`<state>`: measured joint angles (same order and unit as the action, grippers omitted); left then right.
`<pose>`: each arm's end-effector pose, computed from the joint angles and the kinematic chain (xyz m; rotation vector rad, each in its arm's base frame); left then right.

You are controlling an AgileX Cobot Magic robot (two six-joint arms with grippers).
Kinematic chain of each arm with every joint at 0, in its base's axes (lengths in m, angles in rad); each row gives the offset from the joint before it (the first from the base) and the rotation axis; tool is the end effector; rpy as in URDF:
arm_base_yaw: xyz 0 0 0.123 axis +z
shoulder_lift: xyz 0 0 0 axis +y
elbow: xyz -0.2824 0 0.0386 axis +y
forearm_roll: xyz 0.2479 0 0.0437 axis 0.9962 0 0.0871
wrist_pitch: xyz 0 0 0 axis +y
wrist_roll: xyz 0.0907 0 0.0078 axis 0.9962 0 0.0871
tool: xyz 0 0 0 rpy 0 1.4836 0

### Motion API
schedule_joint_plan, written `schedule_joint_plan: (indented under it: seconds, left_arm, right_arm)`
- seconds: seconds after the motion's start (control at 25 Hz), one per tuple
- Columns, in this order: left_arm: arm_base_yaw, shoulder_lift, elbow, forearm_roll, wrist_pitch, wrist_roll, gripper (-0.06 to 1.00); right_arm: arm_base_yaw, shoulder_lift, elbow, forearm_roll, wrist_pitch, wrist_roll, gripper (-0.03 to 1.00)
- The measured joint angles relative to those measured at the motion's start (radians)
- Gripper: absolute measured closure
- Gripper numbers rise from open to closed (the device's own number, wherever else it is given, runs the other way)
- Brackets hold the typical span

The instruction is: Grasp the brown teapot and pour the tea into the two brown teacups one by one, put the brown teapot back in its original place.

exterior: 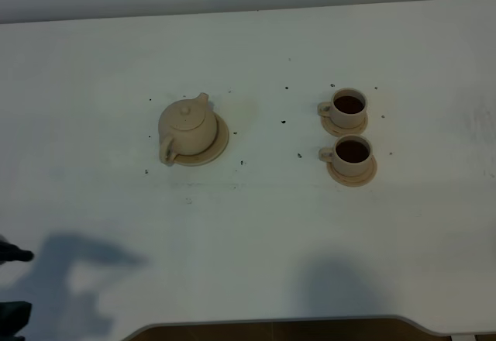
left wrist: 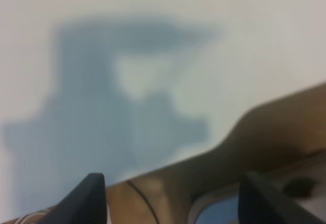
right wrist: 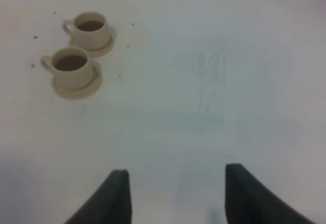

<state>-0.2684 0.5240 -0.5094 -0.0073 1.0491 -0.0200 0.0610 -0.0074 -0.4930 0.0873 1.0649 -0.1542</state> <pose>0.0714 -0.0202 0.2623 0.3140 2.5324 -0.1217 -0.0059 0.0066 0.2751 -0.2239 2.0330 0.0464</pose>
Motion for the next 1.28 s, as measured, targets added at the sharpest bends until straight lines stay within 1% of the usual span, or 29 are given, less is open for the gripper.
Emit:
schedule_joint_plan:
  seconds: [0.12,0.24,0.36,0.48,1.08,1.28]
  left_arm:
    - [0.073,-0.057,0.000,0.000,0.001,0.000,0.39]
    - [0.128,-0.122,0.001,0.000,0.000,0.001,0.39]
    - [0.170,-0.204,0.001,0.001,0.001,0.001,0.39]
    - [0.195,-0.285,0.001,0.001,0.001,0.001,0.39]
    - [0.202,-0.522,0.002,0.001,0.003,0.001,0.39]
    - [0.202,-0.529,0.002,0.007,0.003,0.001,0.39]
  right_arm:
    - [0.000,0.000,0.000,0.000,0.000,0.000,0.53]
    - [0.000,0.000,0.000,0.000,0.000,0.000,0.53]
    - [0.000,0.000,0.000,0.000,0.000,0.000,0.53]
    - [0.000,0.000,0.000,0.000,0.000,0.000,0.53]
    - [0.000,0.000,0.000,0.000,0.000,0.000,0.53]
    - [0.000,0.000,0.000,0.000,0.000,0.000,0.53]
